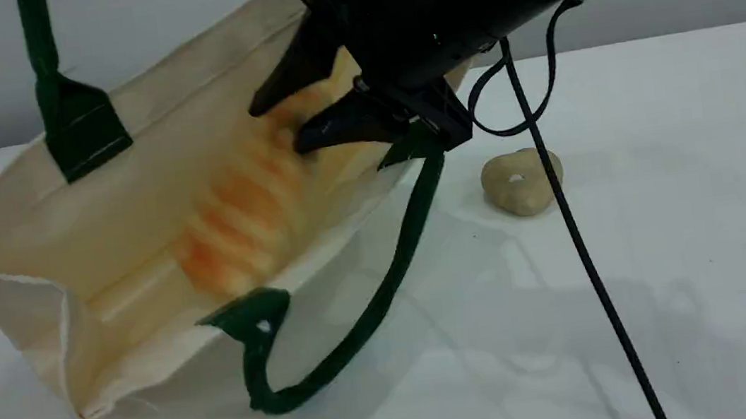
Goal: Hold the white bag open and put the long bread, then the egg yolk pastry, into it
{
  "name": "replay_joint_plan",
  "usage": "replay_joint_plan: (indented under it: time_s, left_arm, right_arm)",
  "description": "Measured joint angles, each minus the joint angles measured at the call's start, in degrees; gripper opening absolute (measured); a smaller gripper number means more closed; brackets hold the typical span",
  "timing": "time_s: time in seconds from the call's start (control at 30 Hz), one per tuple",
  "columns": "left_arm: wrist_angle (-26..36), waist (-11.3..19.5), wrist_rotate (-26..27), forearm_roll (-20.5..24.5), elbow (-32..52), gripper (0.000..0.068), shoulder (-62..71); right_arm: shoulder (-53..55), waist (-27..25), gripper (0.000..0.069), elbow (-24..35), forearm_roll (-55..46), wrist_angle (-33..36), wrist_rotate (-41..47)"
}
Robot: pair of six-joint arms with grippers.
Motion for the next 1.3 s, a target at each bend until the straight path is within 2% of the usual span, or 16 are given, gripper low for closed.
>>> replay_joint_plan:
  time_s: [0.13,0.23,0.43,0.8,1.17,1.3]
  left_arm:
    - [0.0,0.0,0.0,0.06,0.0,0.0084,0.0]
    - [0.0,0.0,0.0,0.06,0.0,0.0084,0.0]
    - [0.0,0.0,0.0,0.3,0.0,0.0084,0.0]
    - [0.0,0.0,0.0,0.44,0.0,0.0084,0.0]
    - [0.0,0.0,0.0,0.44,0.0,0.0084,0.0]
    - [0.0,0.0,0.0,0.44,0.0,0.0084,0.0]
  right_arm:
    - [-0.06,-0.22,0.0531,0.0,-0.06,1.11,0.0]
    - [-0.18,-0.74,0.0586,0.0,-0.06,3.63,0.0]
    - [-1.55,-2.68,0.0582,0.0,-0.44,8.08,0.06]
    - [-6.65,-7.88,0.058,0.0,-8.27,8.29,0.85]
    - [-10.84,-19.45,0.058,0.0,-22.64,8.13,3.96]
    - [-10.79,-23.17,0.0578,0.0,-28.43,5.89,4.81]
